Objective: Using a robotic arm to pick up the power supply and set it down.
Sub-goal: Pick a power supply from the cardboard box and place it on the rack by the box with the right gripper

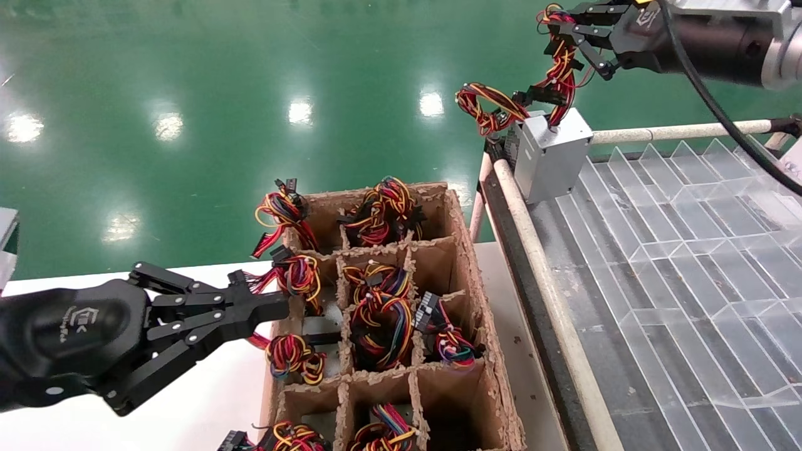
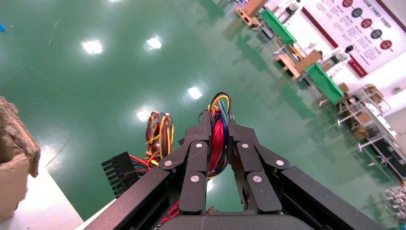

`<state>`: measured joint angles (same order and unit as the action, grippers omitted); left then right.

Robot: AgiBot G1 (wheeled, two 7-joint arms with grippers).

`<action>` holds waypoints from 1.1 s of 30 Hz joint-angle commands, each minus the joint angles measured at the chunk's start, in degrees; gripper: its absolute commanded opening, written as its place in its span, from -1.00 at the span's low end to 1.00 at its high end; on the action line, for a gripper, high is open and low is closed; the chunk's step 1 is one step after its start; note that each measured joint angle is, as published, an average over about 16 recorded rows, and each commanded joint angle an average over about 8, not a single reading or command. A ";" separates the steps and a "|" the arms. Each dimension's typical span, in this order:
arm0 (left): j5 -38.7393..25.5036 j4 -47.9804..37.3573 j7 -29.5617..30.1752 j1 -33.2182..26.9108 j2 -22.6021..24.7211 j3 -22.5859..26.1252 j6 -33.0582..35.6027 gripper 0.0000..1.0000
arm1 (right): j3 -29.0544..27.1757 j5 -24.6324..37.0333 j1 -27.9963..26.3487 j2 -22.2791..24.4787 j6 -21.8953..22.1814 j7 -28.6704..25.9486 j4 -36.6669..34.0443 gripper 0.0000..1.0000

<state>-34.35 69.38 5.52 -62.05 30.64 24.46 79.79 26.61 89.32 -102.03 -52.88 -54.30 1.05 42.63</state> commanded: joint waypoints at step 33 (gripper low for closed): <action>0.00 0.00 0.00 0.00 0.00 0.00 0.00 -1.00 | -2.43 -2.62 -1.34 -9.14 8.52 7.06 -22.09 0.63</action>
<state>-34.35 69.38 5.52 -62.05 30.64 24.46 79.79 24.30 86.87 -103.42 -61.97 -45.92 8.05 20.66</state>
